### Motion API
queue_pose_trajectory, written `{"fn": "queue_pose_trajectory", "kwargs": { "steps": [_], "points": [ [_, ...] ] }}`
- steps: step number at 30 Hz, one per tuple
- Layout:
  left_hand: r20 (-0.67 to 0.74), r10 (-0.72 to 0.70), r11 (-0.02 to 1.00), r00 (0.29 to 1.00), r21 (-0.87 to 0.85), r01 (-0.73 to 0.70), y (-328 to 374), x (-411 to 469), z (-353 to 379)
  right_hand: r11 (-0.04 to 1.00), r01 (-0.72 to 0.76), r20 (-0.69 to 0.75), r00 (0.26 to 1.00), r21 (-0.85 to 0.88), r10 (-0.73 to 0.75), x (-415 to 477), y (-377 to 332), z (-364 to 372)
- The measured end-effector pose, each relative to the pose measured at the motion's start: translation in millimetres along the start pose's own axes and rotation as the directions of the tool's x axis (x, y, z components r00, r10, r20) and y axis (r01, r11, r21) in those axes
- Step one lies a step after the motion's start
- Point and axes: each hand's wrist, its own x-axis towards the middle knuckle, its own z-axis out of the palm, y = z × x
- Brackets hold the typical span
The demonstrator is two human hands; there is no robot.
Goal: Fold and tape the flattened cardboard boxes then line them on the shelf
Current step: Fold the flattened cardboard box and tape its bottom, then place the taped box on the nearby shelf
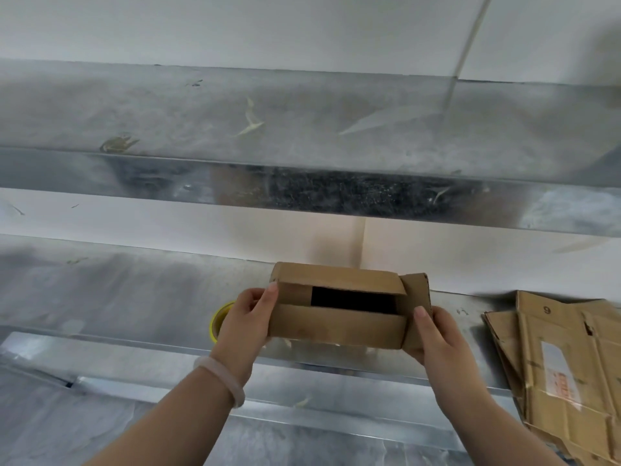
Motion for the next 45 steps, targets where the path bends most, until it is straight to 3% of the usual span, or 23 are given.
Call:
{"fn": "queue_pose_trajectory", "kwargs": {
  "steps": [3,6,9,12,15,18,21,24,25,27,29,31,33,38,45],
  "points": [
    [0.074,-0.012,1.0,0.997,-0.003,0.012,10,1,0,1.0,0.013,-0.051,0.999,-0.008,-0.013,8,-6,-1],
    [0.259,0.063,0.997,0.964,-0.052,-0.052,8,-1,-10,0.991,0.112,-0.025,0.993,-0.073,-0.114,13,-6,-4],
    [0.418,0.114,0.973,0.901,0.137,-0.187,-3,0,-20,0.86,0.305,0.083,0.951,-0.41,-0.298,22,-5,-11],
    [0.384,0.188,0.826,0.904,0.437,-0.357,-2,5,-16,0.715,0.341,0.206,0.94,-0.61,-0.272,26,-11,-11],
    [0.282,0.235,0.667,0.93,0.649,-0.365,13,10,-3,0.564,0.36,0.259,0.932,-0.743,-0.253,25,-24,-7],
    [0.268,0.205,0.567,0.941,0.752,-0.337,29,13,10,0.445,0.372,0.311,0.928,-0.815,-0.207,30,-39,-4],
    [0.244,0.174,0.477,0.954,0.827,-0.298,42,16,21,0.366,0.396,0.347,0.918,-0.842,-0.193,38,-49,-3],
    [0.243,0.182,0.394,0.953,0.87,-0.297,49,18,26,0.396,0.382,0.33,0.924,-0.835,-0.194,44,-50,-2],
    [0.243,0.188,0.433,0.952,0.849,-0.302,49,18,25,0.422,0.374,0.321,0.927,-0.826,-0.192,46,-49,-2],
    [0.226,0.183,0.614,0.957,0.734,-0.291,48,14,20,0.487,0.358,0.308,0.934,-0.797,-0.183,50,-46,-4],
    [0.177,0.184,0.815,0.967,0.523,-0.251,44,10,13,0.587,0.343,0.297,0.938,-0.734,-0.177,49,-44,-8],
    [0.066,0.181,0.945,0.981,0.265,-0.192,39,2,5,0.672,0.335,0.262,0.941,-0.661,-0.212,41,-42,-10],
    [-0.036,0.173,0.977,0.984,0.131,-0.167,35,-8,-3,0.75,0.33,0.203,0.944,-0.573,-0.261,27,-40,-11],
    [-0.193,0.177,0.984,0.965,0.0,-0.181,32,-33,-41,0.894,0.325,0.113,0.946,-0.308,-0.304,-10,-48,2],
    [-0.396,0.113,0.975,0.911,-0.134,-0.179,32,-53,-130,0.89,0.432,0.257,0.885,-0.145,-0.388,-63,-96,78]
  ]
}}
